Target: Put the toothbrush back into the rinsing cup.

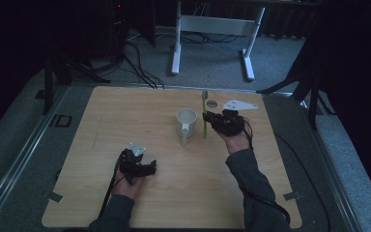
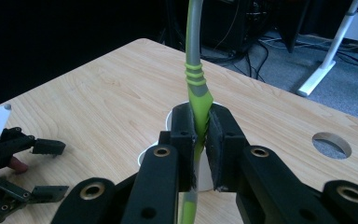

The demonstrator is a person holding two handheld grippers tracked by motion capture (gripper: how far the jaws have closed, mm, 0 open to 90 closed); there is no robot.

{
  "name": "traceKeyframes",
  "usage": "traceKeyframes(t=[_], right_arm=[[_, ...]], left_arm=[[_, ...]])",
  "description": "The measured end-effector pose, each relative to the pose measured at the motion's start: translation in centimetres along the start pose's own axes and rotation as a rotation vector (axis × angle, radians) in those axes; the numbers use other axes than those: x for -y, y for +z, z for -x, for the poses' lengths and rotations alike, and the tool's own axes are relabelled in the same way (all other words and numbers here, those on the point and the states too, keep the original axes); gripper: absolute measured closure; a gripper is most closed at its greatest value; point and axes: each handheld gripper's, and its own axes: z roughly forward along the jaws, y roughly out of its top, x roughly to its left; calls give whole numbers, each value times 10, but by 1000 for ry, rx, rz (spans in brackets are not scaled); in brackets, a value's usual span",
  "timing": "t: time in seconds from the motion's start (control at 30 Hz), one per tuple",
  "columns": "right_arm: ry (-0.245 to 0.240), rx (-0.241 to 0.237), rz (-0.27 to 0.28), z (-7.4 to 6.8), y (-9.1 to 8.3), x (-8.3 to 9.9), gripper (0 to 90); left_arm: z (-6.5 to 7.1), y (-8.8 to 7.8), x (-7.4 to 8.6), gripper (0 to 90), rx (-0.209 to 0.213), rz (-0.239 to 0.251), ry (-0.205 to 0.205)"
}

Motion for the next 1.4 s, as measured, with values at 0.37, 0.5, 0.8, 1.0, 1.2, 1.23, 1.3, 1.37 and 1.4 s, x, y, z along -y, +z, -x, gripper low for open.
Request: traceKeyframes(t=[0.37,0.5,0.8,1.0,1.2,1.23,1.3,1.37,1.4], right_arm=[[5,9,8,0,2,0,815],[12,11,13,-1,3,-1,815],[18,12,31,-4,6,-4,814],[22,15,41,-5,7,-5,814],[13,17,45,-7,7,-7,814],[15,17,48,-7,7,-7,815],[17,19,49,-7,7,-8,814],[18,23,54,-7,7,-8,814],[21,24,56,-7,7,-8,814]], left_arm=[[0,0,0,143,-1,0,0],[0,0,0,143,0,0,1],[0,0,0,143,-1,0,0],[0,0,0,143,-1,0,1],[0,0,0,143,-1,1,0],[0,0,0,143,-1,0,1],[0,0,0,143,-1,0,0],[0,0,0,143,0,0,1],[0,0,0,143,-1,-1,1]])
